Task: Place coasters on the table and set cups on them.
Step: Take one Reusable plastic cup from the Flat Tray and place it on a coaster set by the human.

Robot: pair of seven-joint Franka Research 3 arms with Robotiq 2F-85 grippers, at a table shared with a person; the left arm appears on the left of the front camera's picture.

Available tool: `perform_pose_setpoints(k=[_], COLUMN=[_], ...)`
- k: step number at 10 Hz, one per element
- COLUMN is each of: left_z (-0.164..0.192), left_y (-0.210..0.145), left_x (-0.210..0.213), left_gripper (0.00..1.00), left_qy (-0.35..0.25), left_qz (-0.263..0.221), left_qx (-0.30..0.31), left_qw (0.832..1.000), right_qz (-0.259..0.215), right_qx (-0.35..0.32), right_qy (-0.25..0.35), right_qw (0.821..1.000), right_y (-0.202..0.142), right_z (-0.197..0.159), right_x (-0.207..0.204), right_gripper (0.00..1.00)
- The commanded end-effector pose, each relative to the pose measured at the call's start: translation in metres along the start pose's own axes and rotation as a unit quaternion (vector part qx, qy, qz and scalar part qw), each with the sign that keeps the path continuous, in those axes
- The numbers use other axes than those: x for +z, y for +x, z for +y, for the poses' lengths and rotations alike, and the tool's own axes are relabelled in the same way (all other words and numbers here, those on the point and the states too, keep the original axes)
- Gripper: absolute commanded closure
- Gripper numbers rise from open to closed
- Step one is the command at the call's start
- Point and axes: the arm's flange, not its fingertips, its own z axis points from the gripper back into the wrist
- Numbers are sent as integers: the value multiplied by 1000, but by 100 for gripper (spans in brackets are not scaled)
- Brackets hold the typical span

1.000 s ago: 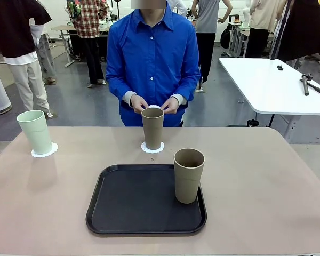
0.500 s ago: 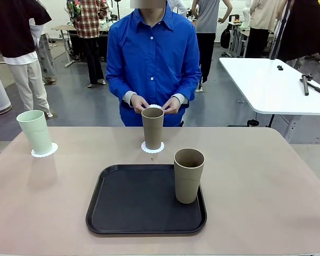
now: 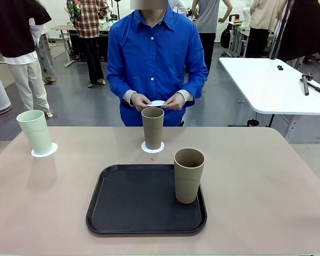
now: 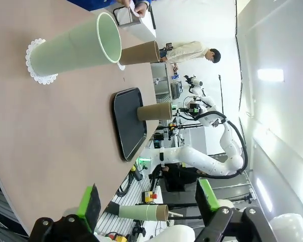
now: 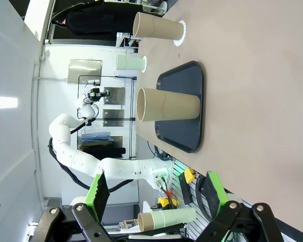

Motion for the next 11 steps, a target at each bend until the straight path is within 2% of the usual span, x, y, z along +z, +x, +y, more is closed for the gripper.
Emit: perform_pose_setpoints(k=[1,11], left_z=[0,0], left_y=[-1,-1], left_x=[1,1], left_gripper=[0,0], left_qy=[1,1], left_qz=[0,0], left_qx=[2,2], left_qw=[1000,1000], right_qz=[-2,-2], right_qx=[4,4], right_qy=[8,8], right_qw=[1000,1000], right_y=[-1,-1], right_z=[0,0], right_x=[-1,-1], right_gripper=[0,0])
